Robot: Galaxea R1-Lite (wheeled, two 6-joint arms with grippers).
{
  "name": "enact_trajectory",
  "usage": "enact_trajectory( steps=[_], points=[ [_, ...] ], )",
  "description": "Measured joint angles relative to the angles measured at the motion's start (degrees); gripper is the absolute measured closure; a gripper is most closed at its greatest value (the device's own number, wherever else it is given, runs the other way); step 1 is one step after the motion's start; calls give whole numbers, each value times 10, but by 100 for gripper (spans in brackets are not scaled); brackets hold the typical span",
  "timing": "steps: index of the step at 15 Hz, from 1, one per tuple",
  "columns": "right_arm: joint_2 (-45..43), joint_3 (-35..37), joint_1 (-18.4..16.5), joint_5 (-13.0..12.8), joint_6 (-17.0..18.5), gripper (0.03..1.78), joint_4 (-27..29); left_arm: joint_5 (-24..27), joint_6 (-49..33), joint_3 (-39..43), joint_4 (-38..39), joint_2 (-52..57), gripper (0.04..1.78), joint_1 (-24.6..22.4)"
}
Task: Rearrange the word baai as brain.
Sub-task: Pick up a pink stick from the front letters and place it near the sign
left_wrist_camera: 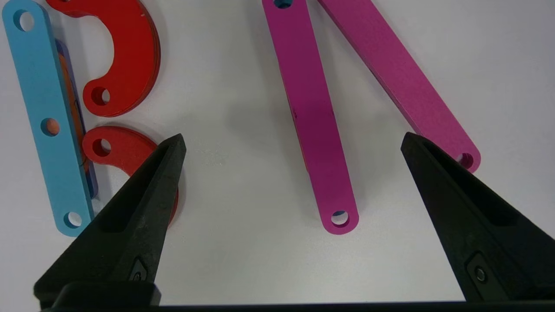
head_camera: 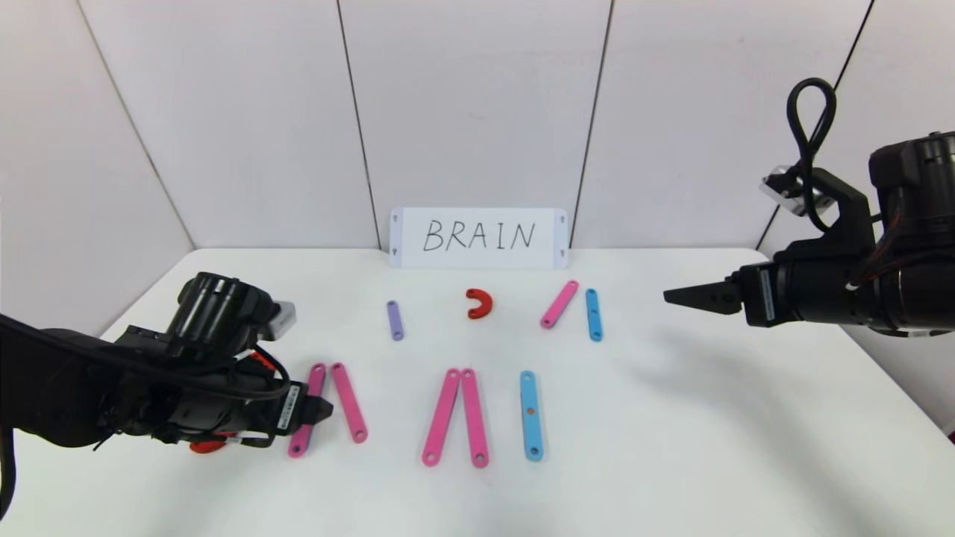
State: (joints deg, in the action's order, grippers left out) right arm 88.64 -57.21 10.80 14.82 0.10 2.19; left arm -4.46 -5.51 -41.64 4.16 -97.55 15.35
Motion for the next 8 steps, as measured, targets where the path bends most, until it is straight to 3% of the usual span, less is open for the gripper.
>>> enact_trajectory(
  steps=[8],
  points=[
    [1, 2, 0, -1, 0, 8, -1, -7, -13, -10, 0, -35, 14, 0]
  ],
)
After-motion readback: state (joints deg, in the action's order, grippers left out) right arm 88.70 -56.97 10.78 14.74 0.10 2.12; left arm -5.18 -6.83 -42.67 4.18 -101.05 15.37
